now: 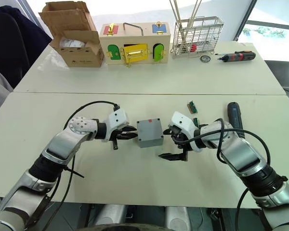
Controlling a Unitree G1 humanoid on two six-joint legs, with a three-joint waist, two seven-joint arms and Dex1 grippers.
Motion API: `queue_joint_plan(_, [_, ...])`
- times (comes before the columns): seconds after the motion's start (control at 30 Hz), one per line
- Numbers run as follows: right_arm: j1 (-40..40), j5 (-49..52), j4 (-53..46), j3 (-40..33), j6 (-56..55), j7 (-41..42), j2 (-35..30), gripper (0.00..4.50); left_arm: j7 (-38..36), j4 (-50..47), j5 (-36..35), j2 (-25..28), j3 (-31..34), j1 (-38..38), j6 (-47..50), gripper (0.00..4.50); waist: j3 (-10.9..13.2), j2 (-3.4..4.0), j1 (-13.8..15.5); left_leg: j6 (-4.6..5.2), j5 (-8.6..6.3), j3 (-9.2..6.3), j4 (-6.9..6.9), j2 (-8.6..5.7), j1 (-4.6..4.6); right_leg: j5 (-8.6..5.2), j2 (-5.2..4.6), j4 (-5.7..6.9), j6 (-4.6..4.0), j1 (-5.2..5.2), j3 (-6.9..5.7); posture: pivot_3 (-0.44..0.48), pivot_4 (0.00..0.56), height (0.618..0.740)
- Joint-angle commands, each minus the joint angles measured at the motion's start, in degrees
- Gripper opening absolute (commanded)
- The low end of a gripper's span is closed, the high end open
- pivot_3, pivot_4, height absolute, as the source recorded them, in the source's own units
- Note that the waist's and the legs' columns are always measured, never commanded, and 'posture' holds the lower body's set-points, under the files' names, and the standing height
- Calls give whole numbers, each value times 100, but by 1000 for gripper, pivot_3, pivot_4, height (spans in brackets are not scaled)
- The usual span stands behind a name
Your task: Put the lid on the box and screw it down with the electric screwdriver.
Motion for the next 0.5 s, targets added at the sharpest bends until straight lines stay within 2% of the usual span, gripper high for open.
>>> queue_joint_plan(0.03, [42, 92, -339, -166, 40, -64, 42, 4474, -42, -93, -21, -61, 26, -179, -194, 1076, 0, 0, -2, 0, 0, 0, 0, 0, 0, 0, 0, 0, 0, 0, 0, 0, 150, 731])
queue_joint_plan(0.33, [130, 168, -592, -279, 350, -178, 91, 4474, -29, 36, 33, -162, 8, -272, -272, 1076, 0, 0, -2, 0, 0, 0, 0, -1, 0, 0, 0, 0, 0, 0, 0, 0, 150, 731])
queue_joint_plan(0.5, [188, 332, -817, -864, 721, -261, -201, 4474, -81, -25, 35, 73, 189, -283, -295, 1076, 0, 0, -1, 0, 0, 0, 0, 0, 0, 0, 0, 0, 0, 0, 0, 0, 150, 731])
